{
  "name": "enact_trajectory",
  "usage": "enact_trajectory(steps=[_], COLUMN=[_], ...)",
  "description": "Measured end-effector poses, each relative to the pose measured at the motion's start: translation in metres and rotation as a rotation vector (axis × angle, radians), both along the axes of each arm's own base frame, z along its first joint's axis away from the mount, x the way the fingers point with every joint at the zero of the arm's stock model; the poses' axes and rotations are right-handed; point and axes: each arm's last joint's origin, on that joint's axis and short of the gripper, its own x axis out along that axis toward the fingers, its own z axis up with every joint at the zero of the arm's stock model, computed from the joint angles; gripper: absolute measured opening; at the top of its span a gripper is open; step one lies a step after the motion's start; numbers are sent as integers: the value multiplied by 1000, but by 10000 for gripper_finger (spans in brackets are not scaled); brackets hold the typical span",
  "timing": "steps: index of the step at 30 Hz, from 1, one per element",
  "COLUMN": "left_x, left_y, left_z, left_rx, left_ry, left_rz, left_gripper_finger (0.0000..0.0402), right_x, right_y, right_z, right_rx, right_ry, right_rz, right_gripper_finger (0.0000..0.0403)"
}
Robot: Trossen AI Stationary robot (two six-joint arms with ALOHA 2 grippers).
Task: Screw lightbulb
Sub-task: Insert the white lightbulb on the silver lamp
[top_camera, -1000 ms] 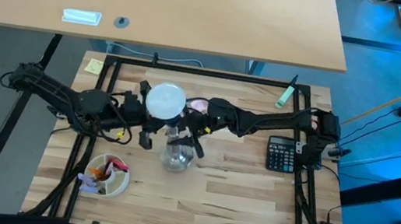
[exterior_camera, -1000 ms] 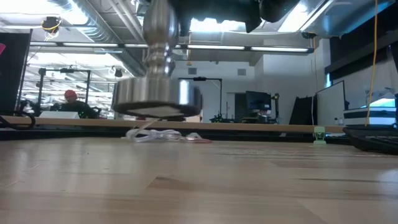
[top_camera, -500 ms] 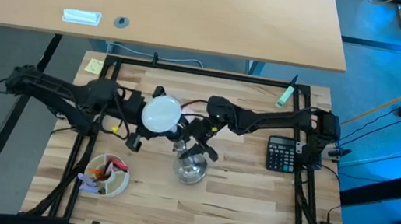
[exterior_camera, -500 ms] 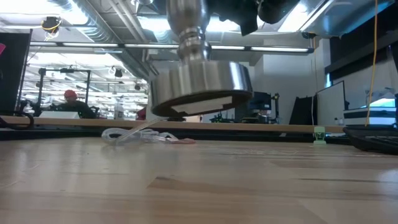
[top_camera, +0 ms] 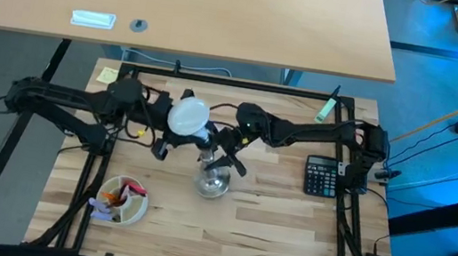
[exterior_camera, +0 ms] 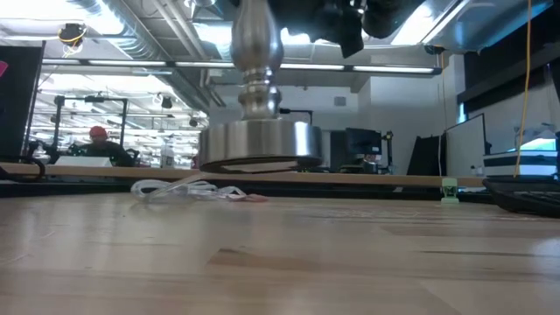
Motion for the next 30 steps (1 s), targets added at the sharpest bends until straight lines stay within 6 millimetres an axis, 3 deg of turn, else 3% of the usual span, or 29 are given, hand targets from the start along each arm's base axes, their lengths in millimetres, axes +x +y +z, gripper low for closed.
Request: enact_trajectory(steps=[14,30], left_x=[-18,-8], left_y=[15,28], left_z=[-6,-14], left_rx=[-25,110], left_ry=[265,288], left_rz=[408,669], left_gripper_finger=[140,143], right_x=[4,17], right_y=[-35,-51], right_z=[-14,-30], right_rx=[-195,-66], right_ry=[81,67], right_rz=[-592,-834], right_gripper_finger=[140,140])
